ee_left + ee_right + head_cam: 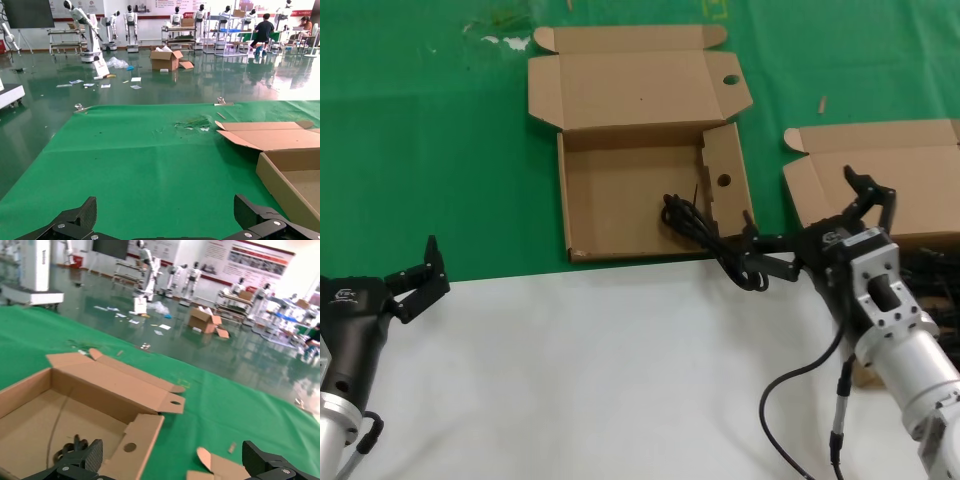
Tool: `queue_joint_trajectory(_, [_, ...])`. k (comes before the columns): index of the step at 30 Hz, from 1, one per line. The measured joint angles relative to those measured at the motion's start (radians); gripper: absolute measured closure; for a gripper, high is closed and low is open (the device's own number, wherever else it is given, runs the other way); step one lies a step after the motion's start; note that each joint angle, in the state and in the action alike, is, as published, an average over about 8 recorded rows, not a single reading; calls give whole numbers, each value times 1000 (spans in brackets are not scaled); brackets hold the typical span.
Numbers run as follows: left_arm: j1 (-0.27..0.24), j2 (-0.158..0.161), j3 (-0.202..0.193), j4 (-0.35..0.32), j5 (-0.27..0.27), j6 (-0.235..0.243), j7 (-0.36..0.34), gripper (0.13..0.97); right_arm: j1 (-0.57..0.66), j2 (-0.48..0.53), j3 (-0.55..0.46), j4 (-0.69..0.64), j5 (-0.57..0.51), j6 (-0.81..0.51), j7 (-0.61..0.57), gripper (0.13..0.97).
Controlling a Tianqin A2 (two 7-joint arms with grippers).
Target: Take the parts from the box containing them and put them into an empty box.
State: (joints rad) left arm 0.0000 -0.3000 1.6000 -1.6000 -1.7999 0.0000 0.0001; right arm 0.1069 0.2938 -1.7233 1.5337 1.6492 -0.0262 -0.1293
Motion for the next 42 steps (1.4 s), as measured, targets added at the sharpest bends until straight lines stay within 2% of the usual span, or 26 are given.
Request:
queue_joint_trajectory(17, [0,0,0,0,0,0,0,132,-87,5,101,54,123,21,106,129])
queue_joint_trajectory(42, [0,0,0,0,0,0,0,132,-93,5,107,58,131,23,112,129])
